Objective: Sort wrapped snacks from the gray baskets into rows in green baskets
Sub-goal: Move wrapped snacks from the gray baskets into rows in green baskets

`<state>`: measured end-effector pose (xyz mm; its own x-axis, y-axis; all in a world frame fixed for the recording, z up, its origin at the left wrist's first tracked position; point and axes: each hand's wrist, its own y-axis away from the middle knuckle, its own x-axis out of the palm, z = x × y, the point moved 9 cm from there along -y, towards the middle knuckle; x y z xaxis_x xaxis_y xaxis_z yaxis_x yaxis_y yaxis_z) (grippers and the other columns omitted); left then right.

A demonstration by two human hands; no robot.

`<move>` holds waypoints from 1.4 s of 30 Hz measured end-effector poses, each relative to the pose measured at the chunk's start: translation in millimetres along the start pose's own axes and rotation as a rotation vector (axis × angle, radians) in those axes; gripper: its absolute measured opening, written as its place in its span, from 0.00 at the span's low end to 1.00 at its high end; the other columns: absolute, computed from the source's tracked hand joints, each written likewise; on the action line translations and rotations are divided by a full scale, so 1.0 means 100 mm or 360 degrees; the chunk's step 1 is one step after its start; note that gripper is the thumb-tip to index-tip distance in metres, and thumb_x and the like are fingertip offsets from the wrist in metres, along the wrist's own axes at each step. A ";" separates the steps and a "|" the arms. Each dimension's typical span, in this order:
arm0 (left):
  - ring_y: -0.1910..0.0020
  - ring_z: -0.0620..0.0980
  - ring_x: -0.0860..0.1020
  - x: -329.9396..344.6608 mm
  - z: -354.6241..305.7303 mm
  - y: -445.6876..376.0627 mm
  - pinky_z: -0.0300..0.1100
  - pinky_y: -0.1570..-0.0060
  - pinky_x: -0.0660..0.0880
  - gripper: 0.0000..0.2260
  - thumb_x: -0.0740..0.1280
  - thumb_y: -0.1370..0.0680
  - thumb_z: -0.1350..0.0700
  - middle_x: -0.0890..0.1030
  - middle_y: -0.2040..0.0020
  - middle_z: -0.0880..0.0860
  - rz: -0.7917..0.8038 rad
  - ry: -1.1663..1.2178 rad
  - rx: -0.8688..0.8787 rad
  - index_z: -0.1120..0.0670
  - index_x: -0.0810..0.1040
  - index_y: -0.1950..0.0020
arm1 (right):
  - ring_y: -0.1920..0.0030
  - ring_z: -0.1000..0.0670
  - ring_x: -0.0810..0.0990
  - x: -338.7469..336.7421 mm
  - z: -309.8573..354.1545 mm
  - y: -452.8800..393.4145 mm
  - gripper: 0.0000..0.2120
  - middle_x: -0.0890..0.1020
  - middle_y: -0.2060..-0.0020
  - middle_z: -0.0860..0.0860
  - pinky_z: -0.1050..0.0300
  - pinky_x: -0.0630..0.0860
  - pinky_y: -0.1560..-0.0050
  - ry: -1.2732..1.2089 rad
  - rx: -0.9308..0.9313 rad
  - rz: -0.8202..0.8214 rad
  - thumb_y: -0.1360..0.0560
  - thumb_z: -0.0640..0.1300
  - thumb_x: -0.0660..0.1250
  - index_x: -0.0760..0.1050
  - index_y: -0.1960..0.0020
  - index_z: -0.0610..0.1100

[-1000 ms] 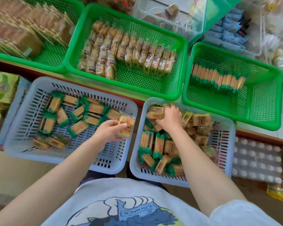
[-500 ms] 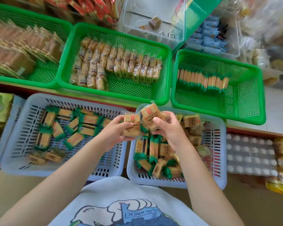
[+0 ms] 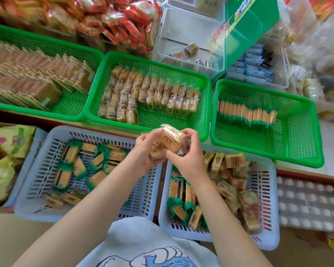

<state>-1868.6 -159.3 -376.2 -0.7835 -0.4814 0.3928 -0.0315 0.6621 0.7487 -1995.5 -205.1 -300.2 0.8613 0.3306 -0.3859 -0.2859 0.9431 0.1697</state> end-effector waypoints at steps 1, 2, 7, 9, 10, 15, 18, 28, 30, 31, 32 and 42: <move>0.52 0.53 0.86 0.00 -0.02 0.04 0.49 0.58 0.82 0.34 0.75 0.29 0.40 0.83 0.40 0.58 0.0007 0.0056 -0.0054 0.54 0.71 0.29 | 0.52 0.59 0.78 0.03 0.01 -0.02 0.28 0.76 0.47 0.52 0.67 0.75 0.54 -0.0005 -0.0005 -0.0003 0.30 0.44 0.79 0.65 0.39 0.54; 0.51 0.53 0.85 -0.02 -0.02 0.05 0.49 0.56 0.81 0.29 0.72 0.26 0.40 0.84 0.42 0.58 0.0015 0.0140 -0.0122 0.55 0.75 0.32 | 0.50 0.58 0.79 0.07 0.02 -0.04 0.28 0.76 0.46 0.52 0.65 0.76 0.53 -0.0004 -0.0003 0.0000 0.30 0.46 0.79 0.65 0.39 0.55; 0.45 0.55 0.83 -0.14 -0.13 0.00 0.51 0.46 0.79 0.29 0.67 0.25 0.35 0.85 0.44 0.57 0.0054 0.0357 -0.0247 0.58 0.80 0.36 | 0.51 0.57 0.80 0.27 0.09 -0.21 0.29 0.76 0.48 0.53 0.57 0.79 0.49 -0.0022 -0.0003 0.0012 0.31 0.44 0.80 0.65 0.40 0.51; 0.43 0.54 0.83 -0.17 -0.20 -0.06 0.50 0.47 0.79 0.28 0.65 0.24 0.36 0.85 0.43 0.56 0.0058 0.0252 -0.0226 0.55 0.80 0.35 | 0.50 0.56 0.80 0.39 0.12 -0.29 0.29 0.76 0.47 0.53 0.53 0.81 0.50 -0.0032 -0.0007 0.0000 0.31 0.43 0.79 0.64 0.40 0.51; 0.43 0.54 0.83 -0.18 -0.23 -0.09 0.50 0.48 0.79 0.27 0.66 0.24 0.36 0.85 0.44 0.55 0.0047 0.0211 -0.0214 0.54 0.80 0.34 | 0.50 0.55 0.80 0.45 0.13 -0.33 0.30 0.76 0.46 0.52 0.53 0.81 0.50 -0.0018 -0.0011 -0.0012 0.31 0.43 0.79 0.64 0.39 0.52; 0.45 0.55 0.84 -0.40 -0.41 -0.22 0.52 0.49 0.81 0.29 0.64 0.25 0.31 0.86 0.46 0.56 -0.0070 0.0230 -0.0145 0.52 0.80 0.38 | 0.50 0.62 0.78 0.61 0.32 -0.59 0.28 0.76 0.47 0.56 0.67 0.76 0.52 -0.0010 -0.0023 -0.0091 0.29 0.42 0.77 0.65 0.37 0.51; 0.47 0.57 0.84 -0.77 -0.61 -0.34 0.52 0.56 0.82 0.26 0.69 0.24 0.38 0.83 0.40 0.58 -0.0273 0.0200 -0.0001 0.54 0.74 0.33 | 0.51 0.59 0.78 0.57 0.36 -0.84 0.24 0.75 0.48 0.54 0.67 0.76 0.54 -0.0027 0.0011 -0.0179 0.28 0.44 0.76 0.66 0.39 0.51; 0.50 0.50 0.83 -1.43 -1.13 -0.44 0.44 0.57 0.80 0.20 0.74 0.24 0.49 0.83 0.48 0.50 -0.0544 -0.0378 0.0380 0.48 0.70 0.37 | 0.50 0.46 0.79 1.08 -0.36 -1.74 0.31 0.75 0.42 0.45 0.48 0.81 0.51 0.0523 0.0865 0.0003 0.27 0.56 0.75 0.64 0.35 0.43; 0.51 0.50 0.84 -1.45 -1.13 -0.46 0.47 0.52 0.82 0.20 0.75 0.25 0.48 0.84 0.49 0.50 -0.0540 -0.0430 0.0395 0.48 0.72 0.38 | 0.41 0.43 0.76 1.28 -0.39 -1.83 0.37 0.69 0.32 0.43 0.51 0.77 0.46 0.0420 0.0884 -0.0023 0.27 0.56 0.75 0.60 0.29 0.43; 0.51 0.50 0.84 -1.46 -1.11 -0.46 0.49 0.50 0.82 0.21 0.76 0.26 0.47 0.85 0.50 0.49 -0.0533 -0.0455 0.0393 0.48 0.72 0.37 | 0.35 0.41 0.73 1.37 -0.43 -1.85 0.40 0.64 0.27 0.42 0.49 0.74 0.42 0.0353 0.0938 -0.0019 0.26 0.56 0.74 0.57 0.25 0.42; 0.51 0.49 0.84 -1.47 -1.10 -0.47 0.51 0.49 0.82 0.23 0.76 0.27 0.46 0.85 0.50 0.49 -0.0528 -0.0486 0.0380 0.49 0.73 0.36 | 0.30 0.40 0.70 1.42 -0.49 -1.85 0.42 0.61 0.24 0.42 0.47 0.71 0.37 0.0290 0.0992 -0.0022 0.25 0.56 0.73 0.55 0.23 0.42; 0.55 0.49 0.85 -1.54 -1.18 -0.54 0.52 0.58 0.84 0.14 0.78 0.29 0.46 0.86 0.54 0.50 -0.0522 -0.0663 0.0351 0.49 0.81 0.50 | 0.35 0.38 0.76 1.63 -0.90 -1.85 0.43 0.66 0.24 0.44 0.45 0.84 0.52 -0.0350 0.1433 -0.0008 0.25 0.58 0.71 0.55 0.20 0.43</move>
<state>-1672.8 -189.2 -414.0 -0.8879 -0.4445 -0.1184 -0.4079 0.6419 0.6492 -1840.0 -322.5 -476.0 0.9482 0.2257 -0.2235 0.0728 0.5305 0.8446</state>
